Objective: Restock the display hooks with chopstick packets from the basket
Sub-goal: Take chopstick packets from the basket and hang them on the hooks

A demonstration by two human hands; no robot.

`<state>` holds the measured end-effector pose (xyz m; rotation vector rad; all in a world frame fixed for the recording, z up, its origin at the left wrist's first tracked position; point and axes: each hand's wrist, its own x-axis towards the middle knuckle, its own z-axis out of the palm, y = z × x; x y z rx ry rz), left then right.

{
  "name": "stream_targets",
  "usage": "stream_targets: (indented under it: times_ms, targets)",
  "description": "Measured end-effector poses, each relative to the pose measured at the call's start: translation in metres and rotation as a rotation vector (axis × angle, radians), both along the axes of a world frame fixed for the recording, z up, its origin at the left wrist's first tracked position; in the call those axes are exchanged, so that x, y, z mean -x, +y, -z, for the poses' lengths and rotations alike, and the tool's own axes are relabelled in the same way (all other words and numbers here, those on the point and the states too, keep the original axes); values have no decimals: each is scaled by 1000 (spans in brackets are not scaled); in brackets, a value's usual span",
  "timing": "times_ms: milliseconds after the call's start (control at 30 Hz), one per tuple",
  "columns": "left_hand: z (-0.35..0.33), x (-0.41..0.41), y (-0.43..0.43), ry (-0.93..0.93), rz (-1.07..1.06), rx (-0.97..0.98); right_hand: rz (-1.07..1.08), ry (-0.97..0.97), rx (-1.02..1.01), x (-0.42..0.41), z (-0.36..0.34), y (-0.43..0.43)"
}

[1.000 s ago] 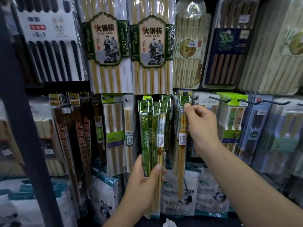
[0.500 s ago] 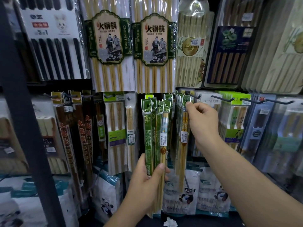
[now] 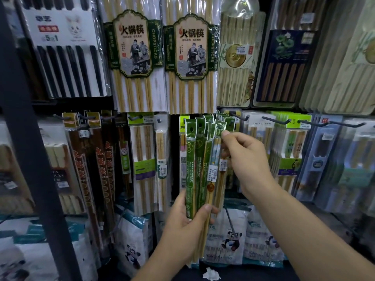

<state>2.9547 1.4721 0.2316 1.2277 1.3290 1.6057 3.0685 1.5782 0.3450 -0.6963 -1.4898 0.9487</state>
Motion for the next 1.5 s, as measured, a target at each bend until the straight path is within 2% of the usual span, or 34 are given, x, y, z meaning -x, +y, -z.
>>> stream_targets:
  times_ms: [67,167,300,500,700,967,1067,1200,1367,1500]
  targets:
    - [1,-1,1,4,-3,-39,-77,34,19,-1,-1,-5]
    - [4,-2,4,-25,12,-60,-47,30,-19,-4,-3,-5]
    - [7,1,8,-8,-35,-11,3,119,69,-8,-16,5]
    - [7,4,11,-55,-72,-63,59,70,33,-4,-15,20]
    - [6,4,8,-84,-33,21,82,77,28,-2,-15,29]
    - [-6,1,-1,-151,4,58,288,-25,-20,-8,-2,26]
    - [-9,-2,-2,-144,17,59,162,-15,-63,-8,3,9]
    - [-9,-6,0,-184,42,13,-58,-52,-19,-5,5,-5]
    - [-8,-4,1,-198,17,-46,-20,108,101,-9,-11,2]
    - [-2,1,4,-159,-14,-74,72,67,61,-9,-16,15]
